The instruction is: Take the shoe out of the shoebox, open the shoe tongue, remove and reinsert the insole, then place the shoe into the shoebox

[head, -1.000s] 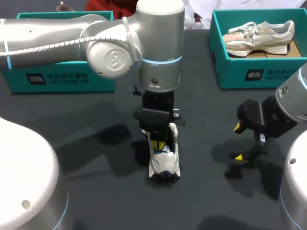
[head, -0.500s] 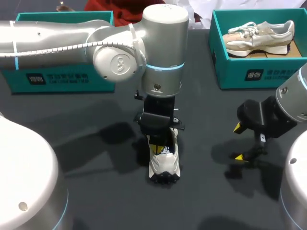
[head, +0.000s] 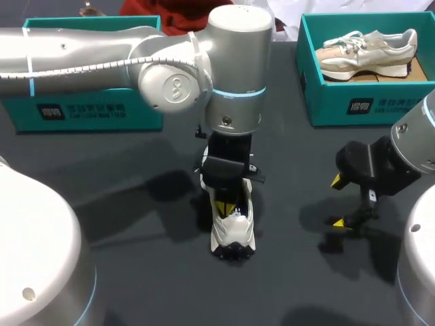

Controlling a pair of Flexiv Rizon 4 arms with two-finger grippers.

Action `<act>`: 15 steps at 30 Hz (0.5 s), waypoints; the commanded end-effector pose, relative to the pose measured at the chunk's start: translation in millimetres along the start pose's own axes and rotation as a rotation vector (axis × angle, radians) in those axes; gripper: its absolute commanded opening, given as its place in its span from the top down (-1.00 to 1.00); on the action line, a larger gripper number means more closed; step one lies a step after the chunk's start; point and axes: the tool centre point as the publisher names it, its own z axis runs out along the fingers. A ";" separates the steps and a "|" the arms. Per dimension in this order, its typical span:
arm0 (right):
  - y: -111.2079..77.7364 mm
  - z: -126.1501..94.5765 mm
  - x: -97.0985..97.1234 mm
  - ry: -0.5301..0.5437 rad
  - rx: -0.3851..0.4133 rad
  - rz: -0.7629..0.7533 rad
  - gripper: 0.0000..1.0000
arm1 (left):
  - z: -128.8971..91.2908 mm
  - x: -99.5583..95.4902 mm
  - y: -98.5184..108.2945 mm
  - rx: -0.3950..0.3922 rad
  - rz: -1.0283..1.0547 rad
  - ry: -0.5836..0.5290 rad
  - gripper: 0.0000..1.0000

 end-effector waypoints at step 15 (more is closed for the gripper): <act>-0.5 -0.5 2.5 -0.004 0.001 0.001 -1.00 | 36.0 2.2 8.6 0.003 -0.006 0.087 1.00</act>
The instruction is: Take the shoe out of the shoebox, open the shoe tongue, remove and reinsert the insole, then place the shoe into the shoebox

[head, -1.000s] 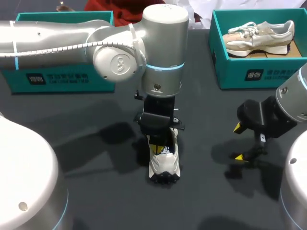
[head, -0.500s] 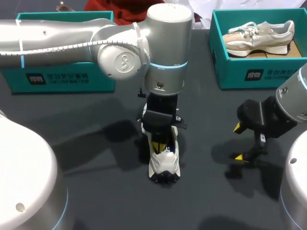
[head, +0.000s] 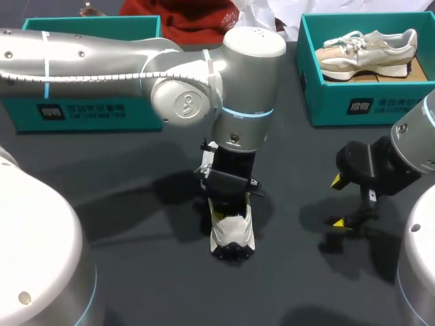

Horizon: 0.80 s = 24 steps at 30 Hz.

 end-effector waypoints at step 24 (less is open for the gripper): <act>-0.4 -0.4 2.4 -0.004 0.001 0.000 -1.00 | -3.4 -15.7 -9.8 -0.069 -0.132 0.068 1.00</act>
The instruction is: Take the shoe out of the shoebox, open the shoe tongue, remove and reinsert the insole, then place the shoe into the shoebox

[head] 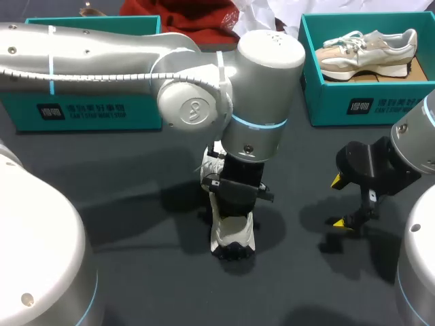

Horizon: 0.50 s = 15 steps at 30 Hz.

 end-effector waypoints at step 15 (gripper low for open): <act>-0.4 -0.2 2.3 -0.004 0.001 0.000 -1.00 | 36.3 4.1 12.8 -0.002 -0.089 -0.040 1.00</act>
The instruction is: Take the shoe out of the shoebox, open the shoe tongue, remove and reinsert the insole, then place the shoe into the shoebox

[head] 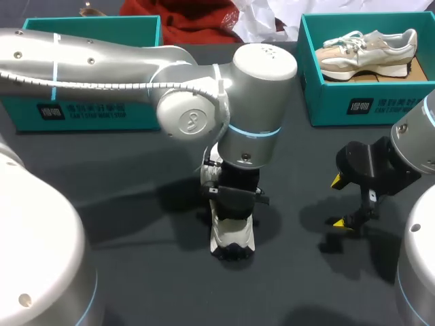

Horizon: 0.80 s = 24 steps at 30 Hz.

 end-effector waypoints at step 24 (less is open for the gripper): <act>-0.3 -0.2 2.3 -0.004 0.001 0.000 -1.00 | 4.2 -23.4 2.3 -0.063 0.005 -0.061 1.00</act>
